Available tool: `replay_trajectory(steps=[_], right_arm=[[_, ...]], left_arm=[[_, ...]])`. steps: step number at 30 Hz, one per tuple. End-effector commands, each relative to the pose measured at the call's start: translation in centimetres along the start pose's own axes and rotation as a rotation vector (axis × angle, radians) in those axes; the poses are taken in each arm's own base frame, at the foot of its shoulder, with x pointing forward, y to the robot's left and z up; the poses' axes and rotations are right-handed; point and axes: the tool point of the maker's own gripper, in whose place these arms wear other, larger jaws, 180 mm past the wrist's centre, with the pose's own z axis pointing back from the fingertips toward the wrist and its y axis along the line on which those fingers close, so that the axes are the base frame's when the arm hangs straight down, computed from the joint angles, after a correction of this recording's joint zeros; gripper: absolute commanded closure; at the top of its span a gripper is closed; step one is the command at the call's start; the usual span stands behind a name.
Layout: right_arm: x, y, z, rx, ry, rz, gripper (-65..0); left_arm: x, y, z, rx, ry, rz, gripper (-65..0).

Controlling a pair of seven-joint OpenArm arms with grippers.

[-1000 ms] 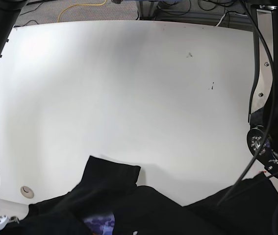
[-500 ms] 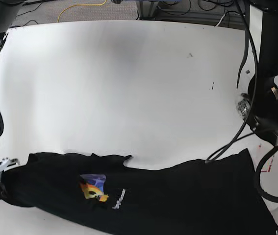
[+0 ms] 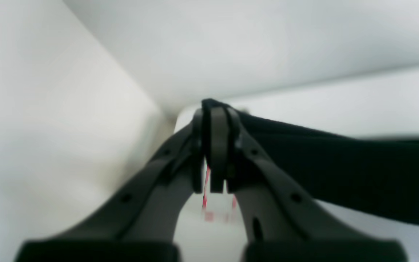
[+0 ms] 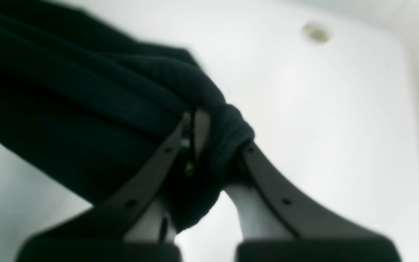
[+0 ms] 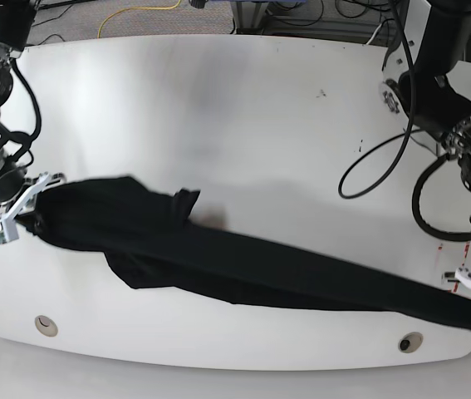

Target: Fold the T-shirt properly

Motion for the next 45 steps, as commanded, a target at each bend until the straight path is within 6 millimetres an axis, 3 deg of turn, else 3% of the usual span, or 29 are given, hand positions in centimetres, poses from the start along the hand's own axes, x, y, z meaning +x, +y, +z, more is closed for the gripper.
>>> replay_trajectory(steps=[1, 6, 14, 17, 21, 27, 33, 38, 45], right_arm=[[-0.8, 0.2, 0.9, -0.009, -0.009, -0.006, 0.0], [-5.1, 1.9, 1.7, 0.012, 0.073, -0.07, 0.0], [-9.7, 4.0, 2.7, 0.043, 0.176, -0.122, 0.0], [-10.2, 4.2, 2.9, 0.048, 0.189, -0.128, 0.0], [-9.3, 4.1, 2.5, 0.046, 0.163, -0.123, 0.0], [-5.6, 2.9, 1.4, 0.023, 0.075, -0.1, 0.0], [-1.0, 1.5, -0.2, 0.015, -0.008, -0.071, 0.0], [2.9, -0.1, -1.4, 0.006, -0.071, -0.044, 0.0], [8.6, -1.6, -2.7, 0.006, -0.154, -0.005, 0.0]], left_arm=[[-2.5, 1.3, 0.9, 0.044, 0.045, 0.005, 0.0], [-9.2, 2.3, 2.5, 0.053, 0.199, -0.026, 0.0], [-17.0, 4.1, 6.1, 0.087, 0.39, -0.034, 0.0], [-18.2, 4.6, 6.9, 0.096, 0.427, -0.044, 0.0], [-17.8, 4.3, 6.6, 0.09, 0.395, -0.043, 0.0], [-13.3, 3.1, 4.1, 0.059, 0.278, -0.058, 0.0], [-6.5, 2.5, 1.9, 0.047, 0.112, -0.063, 0.0], [0.3, 3.1, 0.7, 0.08, -0.043, 0.009, 0.0], [7.7, 4.9, 0.4, 0.109, -0.204, 0.084, 0.0]])
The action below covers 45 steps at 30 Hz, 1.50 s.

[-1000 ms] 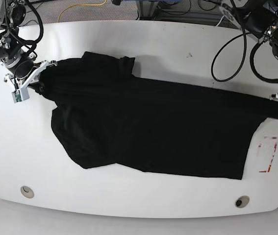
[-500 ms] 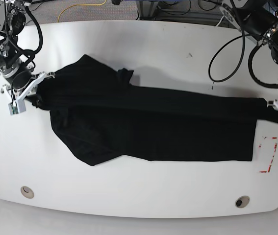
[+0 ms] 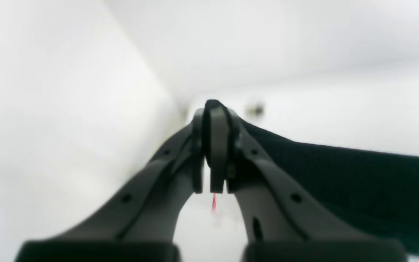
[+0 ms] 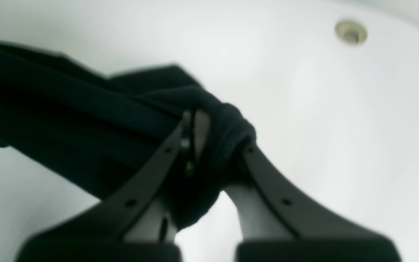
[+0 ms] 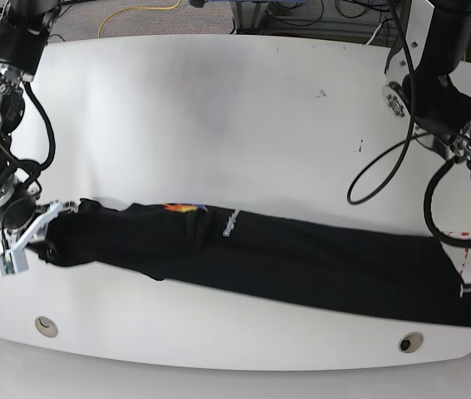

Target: Fold the T-shirt properly

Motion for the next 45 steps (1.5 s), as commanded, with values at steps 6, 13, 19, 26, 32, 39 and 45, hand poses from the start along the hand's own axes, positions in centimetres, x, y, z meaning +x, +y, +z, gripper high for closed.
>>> replay_trajectory(steps=[6, 13, 19, 26, 32, 39, 45], right_arm=[[9.4, -2.6, -0.2, -0.039, -0.15, 0.091, 0.0], [16.0, -2.9, -0.2, -0.042, -0.226, 0.155, 0.0], [21.3, -2.8, 0.6, -0.053, -0.282, 0.22, 0.0], [26.8, -2.0, 2.2, -0.062, -0.356, 0.28, 0.0], [30.1, -1.9, 3.8, -0.076, -0.408, 0.305, 0.0], [32.7, -1.1, 5.5, -0.098, -0.434, 0.377, 0.0], [32.9, -1.1, 5.9, -0.106, -0.433, 0.391, 0.0]], left_arm=[[8.2, 1.8, -0.7, 0.032, -0.178, 0.083, 0.0], [13.3, 3.9, -0.9, 0.04, -0.267, 0.154, 0.0], [17.8, 6.0, -0.3, 0.049, -0.351, 0.225, 0.0], [21.6, 7.5, -0.3, 0.025, -0.396, 0.275, 0.0], [23.8, 8.3, -0.1, 0.008, -0.425, 0.302, 0.0], [26.9, 9.5, 0.7, -0.012, -0.472, 0.332, 0.0], [27.9, 9.6, 0.5, -0.038, -0.472, 0.345, 0.0]])
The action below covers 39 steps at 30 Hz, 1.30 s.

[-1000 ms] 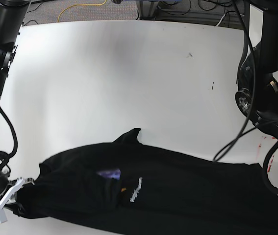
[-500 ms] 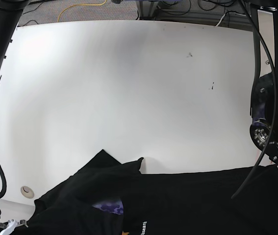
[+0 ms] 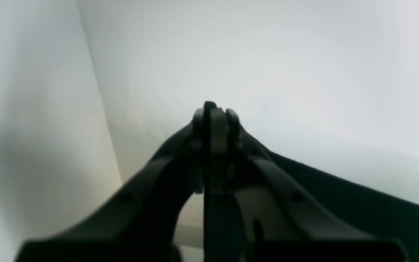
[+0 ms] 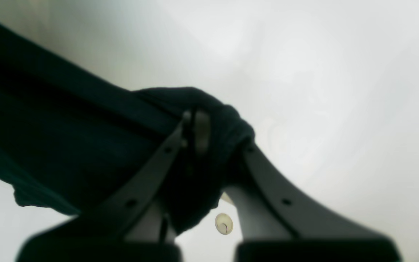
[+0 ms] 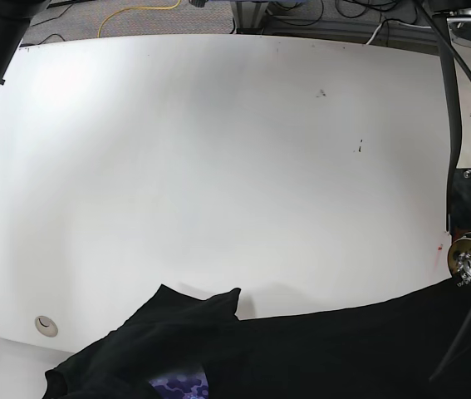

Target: Fold the T-shirt properly

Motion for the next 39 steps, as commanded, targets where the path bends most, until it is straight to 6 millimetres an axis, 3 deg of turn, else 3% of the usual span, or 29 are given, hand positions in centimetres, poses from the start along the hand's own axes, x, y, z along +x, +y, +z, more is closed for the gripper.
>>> replay_trajectory(steps=[1, 3, 7, 13, 23, 28, 33, 39], right_arm=[[1.8, -1.2, 1.1, -0.032, -0.05, 0.013, 0.0], [1.2, -1.8, 1.5, -0.042, -0.035, 0.027, 0.0], [-2.3, -2.0, 1.5, -0.033, 0.03, 0.0, 0.0], [-7.2, -1.6, 2.3, 0.018, 0.077, -0.13, 0.0], [-15.0, 2.1, 4.5, 0.062, 0.171, -0.195, 0.0], [-19.6, 4.7, 6.4, 0.081, 0.231, -0.252, 0.0], [-22.7, 7.6, 8.2, 0.108, 0.28, -0.282, 0.0], [-26.0, 10.2, 10.3, 0.132, 0.353, -0.32, 0.0]], left_arm=[[2.0, -0.2, 0.1, -0.01, -0.058, 0.003, 0.0], [1.9, -0.3, 0.2, -0.011, -0.058, 0.001, 0.0], [-1.8, -0.8, -0.5, -0.018, 0.013, -0.015, 0.0], [-5.1, -0.7, 0.3, 0.003, 0.055, -0.05, 0.0], [-13.7, -1.9, 2.7, -0.024, 0.185, -0.098, 0.0], [-18.6, -2.8, 5.4, -0.06, 0.286, -0.118, 0.0], [-23.4, -3.2, 8.7, -0.072, 0.38, -0.168, 0.0], [-28.2, -1.3, 13.0, -0.023, 0.494, -0.195, 0.0]])
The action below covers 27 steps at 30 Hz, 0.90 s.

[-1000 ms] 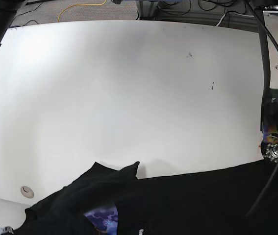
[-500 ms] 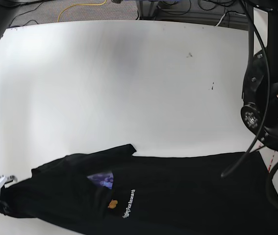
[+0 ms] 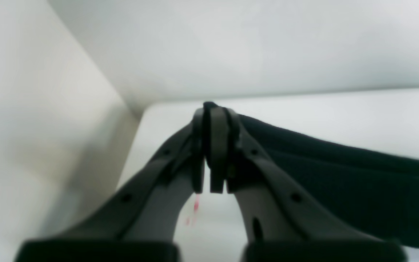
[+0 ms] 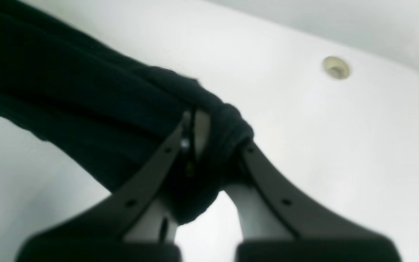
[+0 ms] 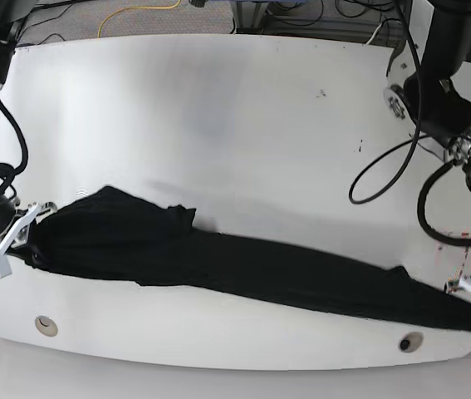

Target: Fold the T-shirt properly

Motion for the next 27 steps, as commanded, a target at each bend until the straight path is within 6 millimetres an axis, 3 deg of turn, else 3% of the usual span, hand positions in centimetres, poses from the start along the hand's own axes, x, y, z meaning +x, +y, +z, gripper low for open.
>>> replay_trajectory(steps=[1, 11, 20, 27], right_arm=[[0.4, -0.1, 1.2, -0.026, -0.033, 0.008, 0.0], [-6.3, 3.7, 2.1, 0.032, 0.093, -0.044, 0.0], [-13.4, 6.8, 3.3, 0.085, 0.249, -0.137, 0.0], [-16.7, 8.9, 4.3, 0.113, 0.319, -0.195, 0.0]], left_arm=[[-0.3, 1.5, 1.3, 0.053, -0.02, -0.006, 0.0], [-10.3, 4.4, 4.2, 0.111, 0.202, -0.06, 0.0], [-19.2, 7.8, 9.5, 0.165, 0.452, -0.129, 0.0], [-24.0, 8.8, 13.3, 0.166, 0.605, -0.17, 0.0]])
